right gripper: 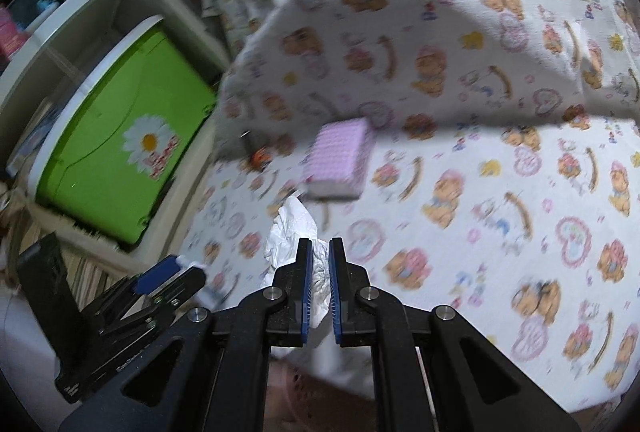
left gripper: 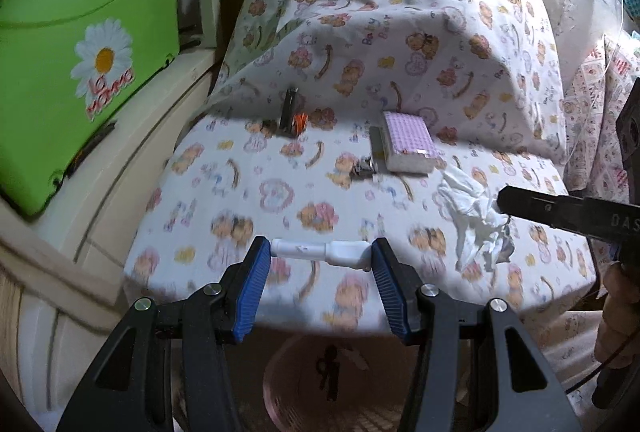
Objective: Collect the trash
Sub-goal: 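Carry stick and tissue down over the pink wastebasket with both tools, then open both tools to drop stick and tissue into the wastebasket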
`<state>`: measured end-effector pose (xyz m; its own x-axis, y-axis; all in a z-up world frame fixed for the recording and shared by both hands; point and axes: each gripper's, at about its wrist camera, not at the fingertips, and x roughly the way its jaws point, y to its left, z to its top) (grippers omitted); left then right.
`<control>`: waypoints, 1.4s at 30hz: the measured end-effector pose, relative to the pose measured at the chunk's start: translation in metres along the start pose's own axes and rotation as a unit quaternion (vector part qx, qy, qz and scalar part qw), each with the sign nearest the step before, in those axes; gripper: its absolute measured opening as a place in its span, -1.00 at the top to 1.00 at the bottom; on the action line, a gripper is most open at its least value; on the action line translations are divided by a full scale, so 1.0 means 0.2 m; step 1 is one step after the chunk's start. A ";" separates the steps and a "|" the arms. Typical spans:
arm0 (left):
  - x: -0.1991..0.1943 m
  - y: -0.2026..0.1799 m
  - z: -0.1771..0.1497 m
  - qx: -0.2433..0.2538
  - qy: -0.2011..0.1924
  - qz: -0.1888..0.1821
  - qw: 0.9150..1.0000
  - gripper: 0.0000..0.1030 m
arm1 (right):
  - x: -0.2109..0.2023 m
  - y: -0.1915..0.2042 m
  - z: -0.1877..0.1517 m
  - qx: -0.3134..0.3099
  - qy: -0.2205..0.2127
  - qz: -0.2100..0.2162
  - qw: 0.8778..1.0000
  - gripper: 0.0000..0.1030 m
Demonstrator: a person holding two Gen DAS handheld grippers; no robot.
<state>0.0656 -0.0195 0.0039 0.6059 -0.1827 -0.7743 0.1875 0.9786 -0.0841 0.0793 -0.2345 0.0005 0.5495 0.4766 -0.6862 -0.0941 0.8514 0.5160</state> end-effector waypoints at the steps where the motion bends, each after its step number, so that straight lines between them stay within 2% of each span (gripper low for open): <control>1: -0.02 0.01 -0.03 -0.006 0.005 -0.003 1.000 0.02 | -0.01 0.02 -0.02 -0.005 0.003 0.008 1.000 0.82; 6: -0.07 0.03 -0.15 -0.011 0.025 -0.005 1.000 0.02 | -0.03 0.13 -0.11 -0.046 0.008 0.008 0.999 0.82; 13: -0.09 0.06 -0.24 -0.021 0.046 -0.013 0.999 0.02 | -0.08 0.16 -0.27 -0.046 0.020 0.015 0.999 0.82; 20: -0.06 0.06 -0.27 -0.010 0.059 -0.018 0.998 0.02 | -0.09 0.19 -0.38 -0.072 0.026 -0.009 0.997 0.82; 25: -0.01 0.06 -0.30 -0.016 0.096 -0.033 0.995 0.02 | -0.05 0.21 -0.42 -0.086 0.036 -0.024 0.995 0.82; 29: 0.06 0.06 -0.33 -0.023 0.133 -0.042 0.990 0.02 | 0.00 0.23 -0.46 -0.106 0.049 -0.050 0.992 0.82; 35: 0.19 0.08 -0.40 -0.051 0.189 -0.068 0.978 0.02 | 0.11 0.24 -0.53 -0.134 0.078 -0.082 0.984 0.82; 39: 0.30 0.08 -0.44 -0.066 0.225 -0.064 0.970 0.02 | 0.19 0.26 -0.58 -0.157 0.099 -0.107 0.977 0.82; 42: 0.39 0.08 -0.47 -0.077 0.250 -0.058 0.963 0.02 | 0.26 0.24 -0.62 -0.152 0.123 -0.120 0.973 0.82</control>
<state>0.0425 -0.0085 -0.1166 0.1326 -0.2619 -0.9559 0.0913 0.9636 -0.2514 0.0003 -0.1427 -0.0742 0.3740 0.2627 -0.8895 -0.2493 0.9522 0.1764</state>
